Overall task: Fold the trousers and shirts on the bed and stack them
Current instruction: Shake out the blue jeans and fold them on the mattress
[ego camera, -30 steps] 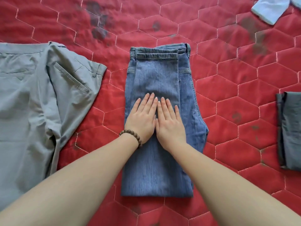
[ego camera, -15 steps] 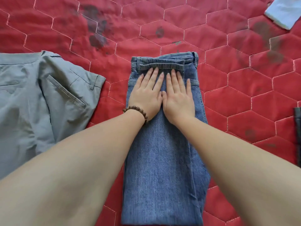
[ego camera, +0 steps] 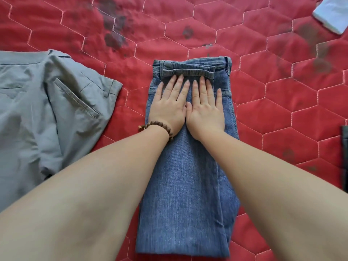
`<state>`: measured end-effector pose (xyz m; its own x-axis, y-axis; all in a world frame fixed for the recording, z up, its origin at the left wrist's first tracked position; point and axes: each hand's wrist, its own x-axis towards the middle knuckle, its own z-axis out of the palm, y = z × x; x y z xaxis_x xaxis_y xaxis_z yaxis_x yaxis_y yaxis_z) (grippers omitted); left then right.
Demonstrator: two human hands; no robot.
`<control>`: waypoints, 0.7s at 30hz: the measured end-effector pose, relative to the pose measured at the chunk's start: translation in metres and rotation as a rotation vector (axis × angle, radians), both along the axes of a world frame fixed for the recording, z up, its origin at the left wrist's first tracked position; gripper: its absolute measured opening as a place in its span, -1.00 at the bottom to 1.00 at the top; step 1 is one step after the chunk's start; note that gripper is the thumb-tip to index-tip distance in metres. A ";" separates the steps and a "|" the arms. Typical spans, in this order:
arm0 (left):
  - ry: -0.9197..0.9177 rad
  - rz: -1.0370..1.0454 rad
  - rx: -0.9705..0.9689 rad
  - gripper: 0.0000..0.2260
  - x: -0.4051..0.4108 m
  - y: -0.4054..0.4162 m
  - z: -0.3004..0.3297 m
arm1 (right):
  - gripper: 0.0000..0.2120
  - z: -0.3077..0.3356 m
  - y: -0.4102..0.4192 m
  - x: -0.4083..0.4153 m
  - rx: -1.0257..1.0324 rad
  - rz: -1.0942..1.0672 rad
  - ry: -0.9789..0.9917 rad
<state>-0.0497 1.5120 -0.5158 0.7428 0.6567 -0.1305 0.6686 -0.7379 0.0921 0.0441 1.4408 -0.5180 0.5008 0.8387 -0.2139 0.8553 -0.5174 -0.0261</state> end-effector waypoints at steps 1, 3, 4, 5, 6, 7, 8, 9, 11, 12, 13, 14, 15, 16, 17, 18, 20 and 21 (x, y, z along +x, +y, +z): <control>0.006 0.048 -0.009 -0.48 0.000 -0.006 0.001 | -0.43 0.001 -0.002 -0.003 -0.005 -0.011 -0.002; 0.018 0.130 -0.030 -0.48 -0.008 -0.026 0.002 | -0.43 0.003 -0.018 -0.016 0.008 -0.049 0.016; 0.026 0.141 -0.039 -0.48 -0.017 -0.039 0.001 | -0.44 0.003 -0.031 -0.027 0.019 -0.069 0.033; 0.039 0.128 -0.045 -0.47 -0.029 -0.053 0.001 | -0.44 0.003 -0.048 -0.041 0.029 -0.082 0.047; 0.053 0.100 -0.048 -0.47 -0.042 -0.068 0.000 | -0.44 0.003 -0.067 -0.054 0.037 -0.085 0.059; 0.065 0.065 -0.052 -0.46 -0.056 -0.082 0.000 | -0.44 0.003 -0.086 -0.068 0.041 -0.077 0.069; 0.067 0.033 -0.060 -0.45 -0.071 -0.096 0.001 | -0.44 0.003 -0.103 -0.080 0.038 -0.060 0.078; 0.058 0.005 -0.070 -0.45 -0.085 -0.110 0.001 | -0.44 0.003 -0.119 -0.090 0.030 -0.036 0.085; 0.030 -0.037 -0.084 -0.46 -0.114 -0.138 0.001 | -0.43 0.003 -0.149 -0.109 0.008 0.031 0.088; 0.023 -0.053 -0.087 -0.46 -0.128 -0.152 0.000 | -0.43 0.004 -0.163 -0.119 -0.002 0.064 0.088; 0.026 -0.067 -0.091 -0.47 -0.143 -0.167 0.000 | -0.43 0.005 -0.178 -0.127 -0.009 0.091 0.090; 0.033 -0.080 -0.098 -0.46 -0.155 -0.179 0.000 | -0.43 0.006 -0.192 -0.135 -0.013 0.109 0.096; 0.040 -0.089 -0.105 -0.46 -0.164 -0.189 0.000 | -0.43 0.008 -0.205 -0.142 -0.017 0.122 0.104; 0.047 -0.092 -0.111 -0.45 -0.171 -0.197 0.001 | -0.43 0.009 -0.216 -0.147 -0.024 0.134 0.112; 0.057 -0.091 -0.118 -0.45 -0.175 -0.202 0.002 | -0.43 0.011 -0.224 -0.150 -0.030 0.143 0.117; 0.065 -0.087 -0.124 -0.45 -0.176 -0.204 0.003 | -0.43 0.012 -0.228 -0.152 -0.034 0.150 0.119; 0.075 -0.094 -0.128 -0.44 -0.177 -0.202 0.006 | -0.43 0.015 -0.230 -0.149 -0.037 0.176 0.119; 0.080 -0.116 -0.128 -0.43 -0.178 -0.199 0.008 | -0.43 0.016 -0.230 -0.144 -0.041 0.209 0.118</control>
